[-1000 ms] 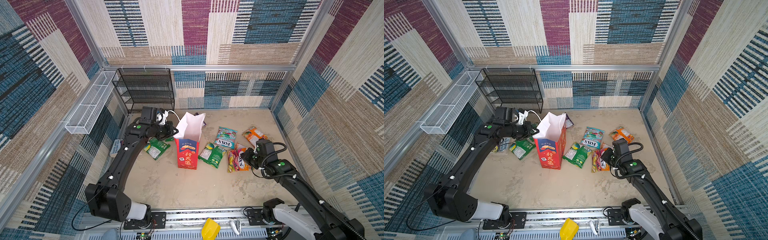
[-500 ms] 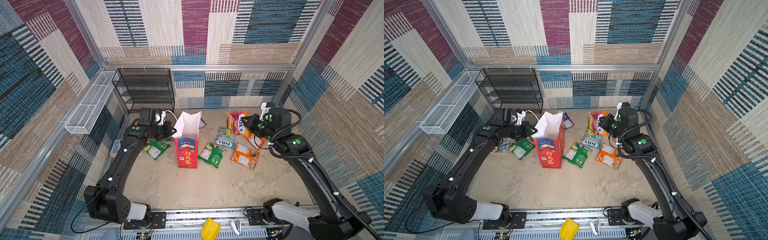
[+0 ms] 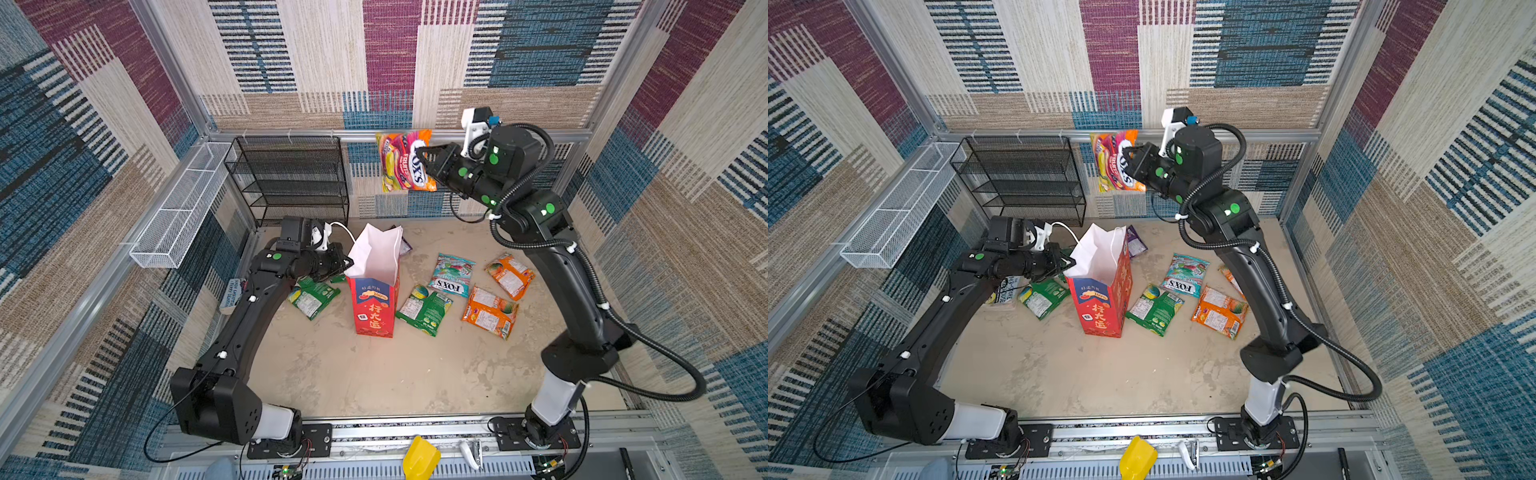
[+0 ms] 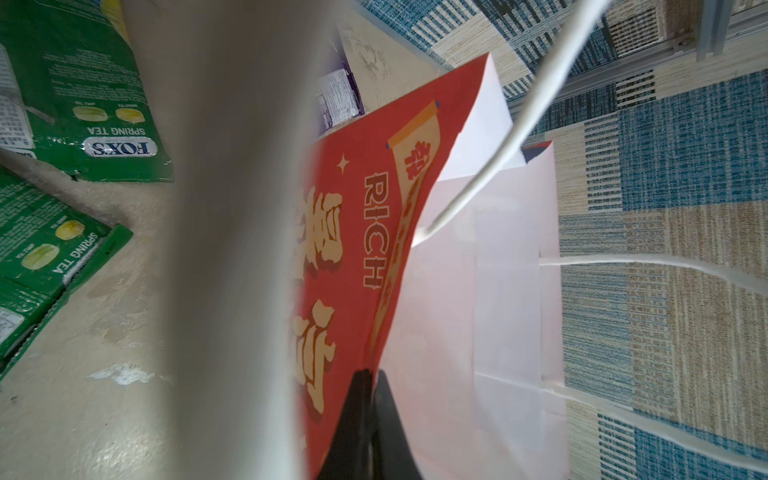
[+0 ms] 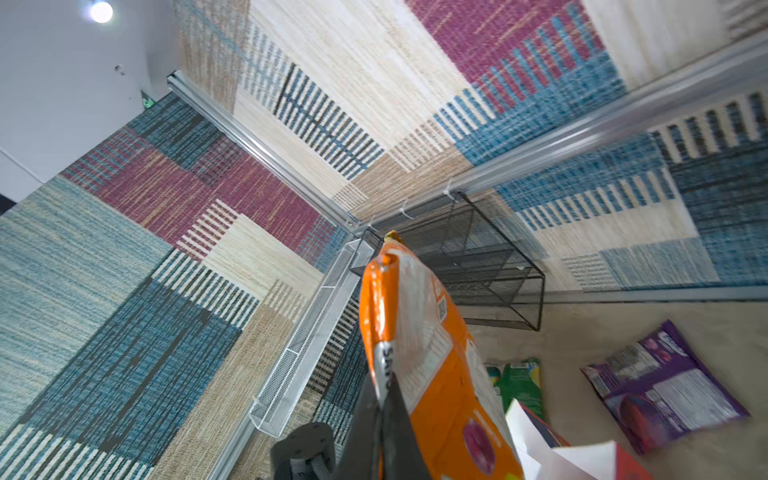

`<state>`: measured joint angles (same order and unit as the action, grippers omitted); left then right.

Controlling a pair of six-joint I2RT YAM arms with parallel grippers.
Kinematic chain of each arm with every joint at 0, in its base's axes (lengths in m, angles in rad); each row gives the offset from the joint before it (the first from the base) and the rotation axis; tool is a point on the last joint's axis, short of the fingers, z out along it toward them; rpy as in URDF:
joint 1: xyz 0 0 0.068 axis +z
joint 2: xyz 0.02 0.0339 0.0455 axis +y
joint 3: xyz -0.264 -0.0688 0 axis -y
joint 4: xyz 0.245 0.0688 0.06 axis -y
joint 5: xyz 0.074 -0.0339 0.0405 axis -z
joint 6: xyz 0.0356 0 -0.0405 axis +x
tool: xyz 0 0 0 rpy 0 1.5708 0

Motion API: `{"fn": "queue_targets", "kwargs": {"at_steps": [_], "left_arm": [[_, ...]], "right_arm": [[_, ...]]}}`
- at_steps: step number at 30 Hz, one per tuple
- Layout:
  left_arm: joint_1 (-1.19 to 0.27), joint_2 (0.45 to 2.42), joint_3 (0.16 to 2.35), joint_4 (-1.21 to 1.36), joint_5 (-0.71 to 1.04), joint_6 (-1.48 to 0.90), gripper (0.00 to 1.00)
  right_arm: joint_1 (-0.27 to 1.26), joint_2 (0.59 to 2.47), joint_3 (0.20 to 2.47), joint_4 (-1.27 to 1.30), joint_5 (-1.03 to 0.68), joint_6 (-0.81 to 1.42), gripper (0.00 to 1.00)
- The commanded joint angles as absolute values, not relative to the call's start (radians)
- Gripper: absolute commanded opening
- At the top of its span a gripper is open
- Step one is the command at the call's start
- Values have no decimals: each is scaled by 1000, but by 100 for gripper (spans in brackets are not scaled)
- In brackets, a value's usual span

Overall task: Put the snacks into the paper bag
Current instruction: 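Lift the pink FOX'S packet with the right gripper and carry it above the bag, then lower the pink FOX'S packet into the bag and open the right gripper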

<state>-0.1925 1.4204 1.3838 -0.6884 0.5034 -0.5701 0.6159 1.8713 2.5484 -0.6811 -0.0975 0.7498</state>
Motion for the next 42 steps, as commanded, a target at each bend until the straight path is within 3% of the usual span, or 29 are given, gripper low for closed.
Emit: {"fn": "queue_targets", "kwargs": {"at_steps": [1,7,19,42], "left_arm": [[-192,1419,1384,-655,522,-582,0],[-192,1396,1366,-620,533,-594,0],[-188,1387,1361,-618,521,-598,0],[-190,1384,1339,-569,540,-599,0]], "right_arm": [[635,1959,2646,-813,-89,731,0],[725,1841,2285,-674,0,736,0],[781,1732,1996,-652,147,744,0],[827,1788,2014,-705,161,749,0]]}}
